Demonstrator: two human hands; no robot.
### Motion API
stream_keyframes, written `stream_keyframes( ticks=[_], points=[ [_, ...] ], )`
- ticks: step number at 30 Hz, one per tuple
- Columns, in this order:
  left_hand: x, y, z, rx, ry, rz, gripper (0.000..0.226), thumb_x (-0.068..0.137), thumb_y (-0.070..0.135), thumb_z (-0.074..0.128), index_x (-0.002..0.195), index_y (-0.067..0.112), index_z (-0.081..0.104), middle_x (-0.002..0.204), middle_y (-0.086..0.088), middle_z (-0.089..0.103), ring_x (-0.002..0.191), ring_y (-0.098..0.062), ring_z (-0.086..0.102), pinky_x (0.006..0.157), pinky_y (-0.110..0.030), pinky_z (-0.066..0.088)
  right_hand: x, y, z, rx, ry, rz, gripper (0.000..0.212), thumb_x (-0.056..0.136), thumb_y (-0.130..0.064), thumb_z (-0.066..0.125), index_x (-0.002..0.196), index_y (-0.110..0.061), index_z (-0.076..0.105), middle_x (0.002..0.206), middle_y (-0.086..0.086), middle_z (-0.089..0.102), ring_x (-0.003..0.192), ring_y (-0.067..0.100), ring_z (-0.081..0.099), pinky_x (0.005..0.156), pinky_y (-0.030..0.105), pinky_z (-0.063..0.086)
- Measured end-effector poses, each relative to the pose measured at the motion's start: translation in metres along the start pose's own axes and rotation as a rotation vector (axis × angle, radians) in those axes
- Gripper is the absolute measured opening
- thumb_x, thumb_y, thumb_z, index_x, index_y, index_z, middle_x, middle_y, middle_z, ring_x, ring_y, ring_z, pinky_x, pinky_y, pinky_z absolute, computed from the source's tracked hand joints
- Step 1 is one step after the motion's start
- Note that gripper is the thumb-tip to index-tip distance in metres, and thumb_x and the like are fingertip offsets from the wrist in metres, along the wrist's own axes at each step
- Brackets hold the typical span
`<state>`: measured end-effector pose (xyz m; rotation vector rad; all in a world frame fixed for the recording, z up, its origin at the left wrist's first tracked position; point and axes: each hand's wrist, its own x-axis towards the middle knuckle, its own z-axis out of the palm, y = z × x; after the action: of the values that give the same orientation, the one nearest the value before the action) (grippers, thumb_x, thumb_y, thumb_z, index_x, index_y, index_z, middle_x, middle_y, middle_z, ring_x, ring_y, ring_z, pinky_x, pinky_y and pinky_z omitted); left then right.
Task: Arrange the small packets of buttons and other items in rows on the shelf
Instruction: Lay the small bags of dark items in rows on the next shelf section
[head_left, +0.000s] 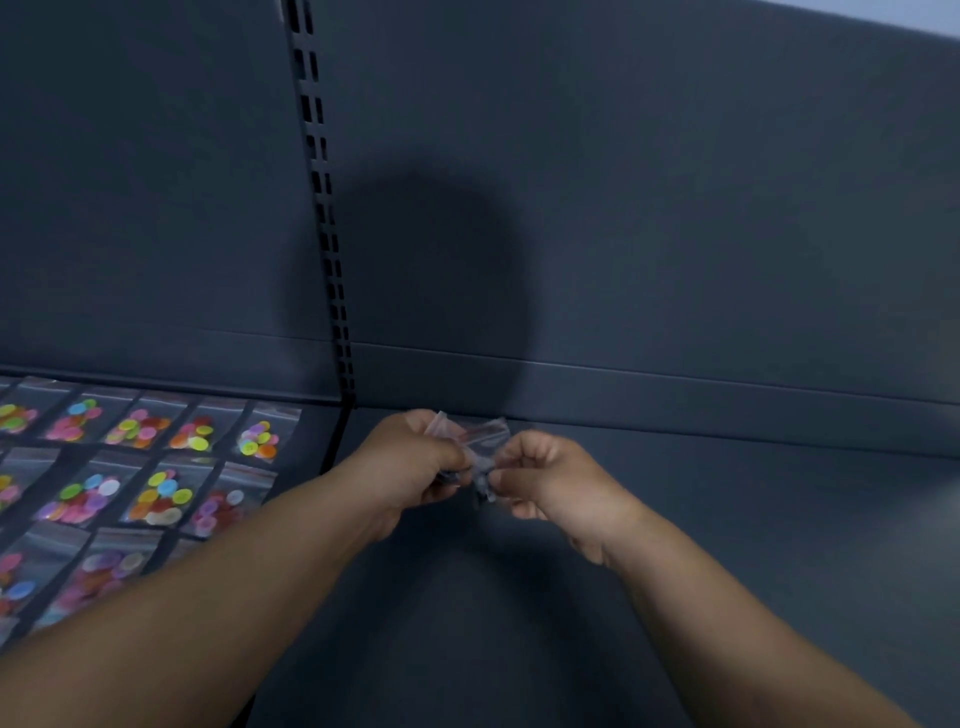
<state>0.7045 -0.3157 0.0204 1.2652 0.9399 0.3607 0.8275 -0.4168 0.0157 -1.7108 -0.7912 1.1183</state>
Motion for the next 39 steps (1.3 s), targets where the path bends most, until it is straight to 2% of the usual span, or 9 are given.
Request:
stream_keyframes(
  ticks=[8,10,13,16,20,22,31,36,39],
  points=[
    [0.008,-0.007,-0.007,0.026,0.105,-0.026,0.015,0.085,-0.002,0.059,0.078,0.010,0.053,0.074,-0.009,0.056,0.063,-0.017,0.058,0.051,-0.023,0.048,0.024,0.015,-0.023,0.071,0.299,0.116,0.014,0.088,-0.004,0.056,0.081,-0.014,0.051,0.073,0.006,0.061,0.062,0.016,0.058,0.050,0.022,0.050],
    [0.010,-0.007,-0.005,0.001,0.113,-0.051,0.014,0.085,-0.002,0.055,0.078,0.009,0.051,0.075,-0.011,0.055,0.066,-0.018,0.056,0.051,-0.024,0.048,0.027,0.019,-0.027,-0.274,0.374,0.080,0.008,0.087,-0.015,0.059,0.090,-0.015,0.053,0.082,0.005,0.064,0.074,0.021,0.061,0.067,0.032,0.054],
    [0.010,-0.004,-0.004,-0.036,0.116,-0.074,0.011,0.084,-0.005,0.051,0.081,0.006,0.052,0.082,-0.014,0.056,0.072,-0.021,0.057,0.055,-0.025,0.049,0.018,0.026,-0.030,-0.842,0.479,-0.097,0.021,0.088,-0.015,0.052,0.108,-0.012,0.054,0.106,0.006,0.061,0.099,0.028,0.057,0.078,0.030,0.044],
    [0.009,-0.005,-0.004,-0.061,0.099,-0.056,0.014,0.084,-0.006,0.056,0.080,0.007,0.054,0.081,-0.014,0.062,0.074,-0.021,0.061,0.057,-0.026,0.050,0.013,0.042,-0.029,-0.993,0.388,-0.340,0.028,0.088,-0.006,0.047,0.111,-0.010,0.062,0.122,0.009,0.058,0.115,0.031,0.051,0.093,0.024,0.040],
    [0.010,-0.009,-0.005,-0.150,0.111,-0.066,0.013,0.085,-0.006,0.059,0.088,0.006,0.057,0.088,-0.014,0.066,0.079,-0.023,0.065,0.062,-0.029,0.052,0.016,0.056,-0.031,-1.112,0.144,-0.406,0.044,0.097,-0.019,0.040,0.141,-0.019,0.043,0.155,0.000,0.026,0.145,0.018,0.015,0.114,0.019,0.006],
    [0.011,-0.009,-0.005,-0.177,0.115,-0.079,0.012,0.085,-0.005,0.060,0.090,0.006,0.058,0.092,-0.014,0.067,0.081,-0.023,0.066,0.062,-0.029,0.052,0.017,0.057,-0.031,-1.138,0.112,-0.402,0.047,0.099,-0.026,0.036,0.145,-0.020,0.034,0.157,-0.002,0.020,0.147,0.014,0.008,0.117,0.022,0.004],
    [0.008,-0.002,0.003,-0.270,0.082,-0.092,0.017,0.091,-0.007,0.045,0.094,0.003,0.058,0.090,-0.014,0.067,0.080,-0.021,0.066,0.065,-0.029,0.053,0.021,0.053,-0.028,-1.149,0.027,-0.417,0.051,0.100,-0.032,0.034,0.149,-0.019,0.023,0.158,-0.002,0.018,0.145,0.012,0.014,0.116,0.020,0.004],
    [0.007,-0.001,0.005,-0.185,0.043,-0.066,0.017,0.092,-0.002,0.050,0.095,0.010,0.062,0.089,-0.009,0.070,0.075,-0.018,0.068,0.061,-0.027,0.053,0.022,0.053,-0.031,-1.076,0.027,-0.453,0.049,0.099,-0.030,0.038,0.147,-0.019,0.030,0.156,-0.002,0.025,0.144,0.012,0.019,0.116,0.018,0.008],
    [0.006,0.000,0.009,-0.079,0.033,-0.036,0.014,0.090,0.002,0.056,0.092,0.014,0.064,0.083,-0.006,0.071,0.071,-0.016,0.066,0.060,-0.026,0.049,0.022,0.049,-0.027,-0.778,0.172,-0.480,0.044,0.096,-0.030,0.039,0.136,-0.015,0.047,0.144,0.001,0.045,0.134,0.014,0.038,0.113,0.019,0.022]
  ],
)
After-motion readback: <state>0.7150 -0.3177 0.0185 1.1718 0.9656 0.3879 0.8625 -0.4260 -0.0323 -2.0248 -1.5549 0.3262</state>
